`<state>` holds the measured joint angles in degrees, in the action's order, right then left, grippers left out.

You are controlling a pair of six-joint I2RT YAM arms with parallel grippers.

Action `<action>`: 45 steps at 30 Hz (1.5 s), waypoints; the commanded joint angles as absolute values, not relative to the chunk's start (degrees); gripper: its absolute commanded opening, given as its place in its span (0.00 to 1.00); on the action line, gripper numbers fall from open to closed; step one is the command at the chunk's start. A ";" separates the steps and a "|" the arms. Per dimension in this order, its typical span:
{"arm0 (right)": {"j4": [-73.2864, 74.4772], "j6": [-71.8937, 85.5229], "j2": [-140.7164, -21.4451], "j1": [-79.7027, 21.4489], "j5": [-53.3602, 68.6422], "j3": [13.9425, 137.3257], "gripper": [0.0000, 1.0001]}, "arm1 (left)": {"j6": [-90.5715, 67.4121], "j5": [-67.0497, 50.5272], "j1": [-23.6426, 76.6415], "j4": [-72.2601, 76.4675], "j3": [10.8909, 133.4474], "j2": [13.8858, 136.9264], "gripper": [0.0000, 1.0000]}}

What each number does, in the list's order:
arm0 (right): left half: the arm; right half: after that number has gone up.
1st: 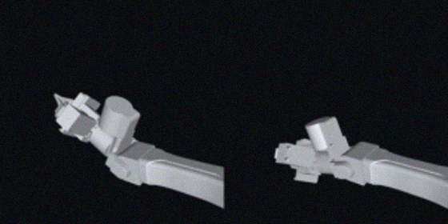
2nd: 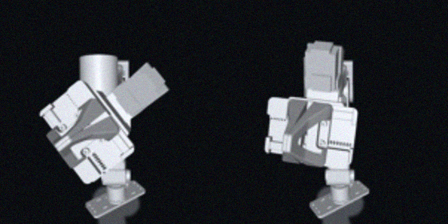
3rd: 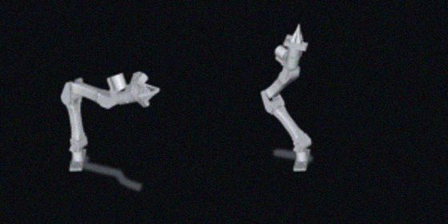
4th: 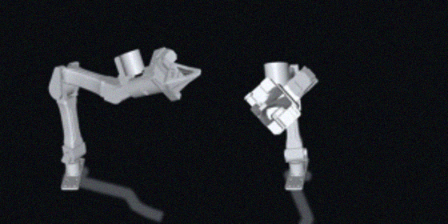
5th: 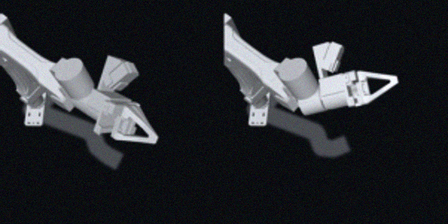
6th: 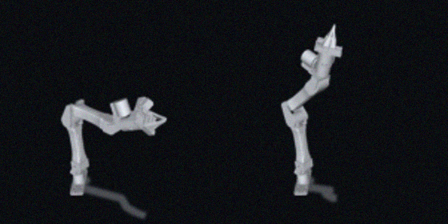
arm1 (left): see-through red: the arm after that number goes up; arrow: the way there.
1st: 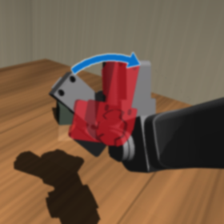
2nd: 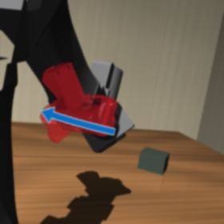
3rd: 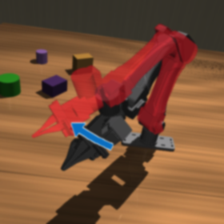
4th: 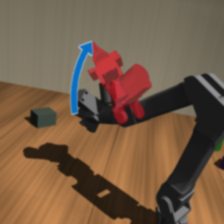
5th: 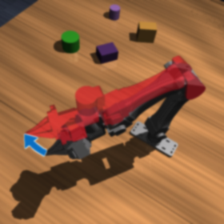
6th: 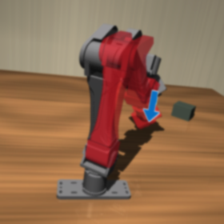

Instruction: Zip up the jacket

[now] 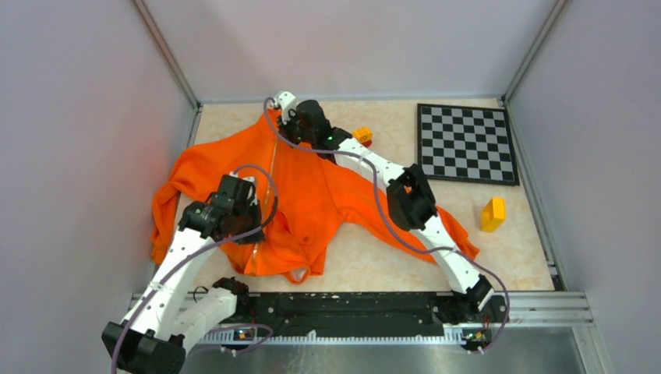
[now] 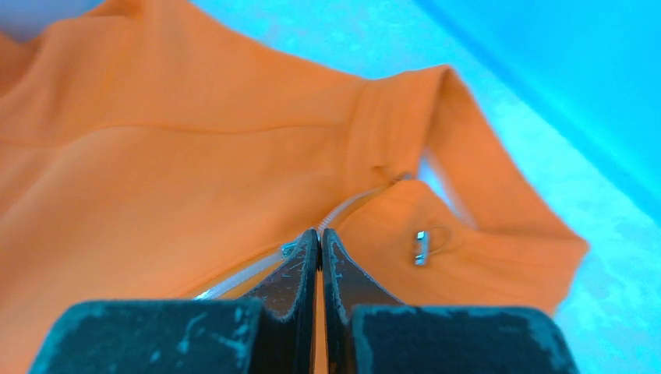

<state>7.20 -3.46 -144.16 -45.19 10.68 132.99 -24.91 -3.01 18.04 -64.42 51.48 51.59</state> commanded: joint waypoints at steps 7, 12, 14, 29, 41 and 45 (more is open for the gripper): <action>-12.60 -8.42 -155.38 -39.55 -2.61 148.82 0.00 | -24.82 -8.57 18.10 -70.33 48.79 49.98 0.00; -20.23 -7.42 -156.32 -37.54 -0.87 149.46 0.00 | -26.43 -8.64 18.06 -73.93 48.31 49.87 0.00; -21.60 -7.24 -156.20 -37.27 1.17 149.64 0.00 | -26.76 -9.26 18.10 -74.76 47.79 48.86 0.00; -31.40 -5.17 -155.61 -35.11 6.43 148.41 0.00 | -32.41 -10.61 18.10 -68.42 46.96 48.78 0.00; -22.51 3.76 -151.17 -38.23 -3.35 142.95 0.84 | -41.83 3.40 18.09 -46.68 39.72 48.93 0.57; -10.19 8.43 -144.82 -38.31 -2.81 138.96 0.87 | -41.81 3.67 18.10 -45.69 39.32 42.43 0.90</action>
<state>-20.01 2.44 -155.37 -38.20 -1.23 141.53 -40.36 0.78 17.96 -49.84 39.27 48.27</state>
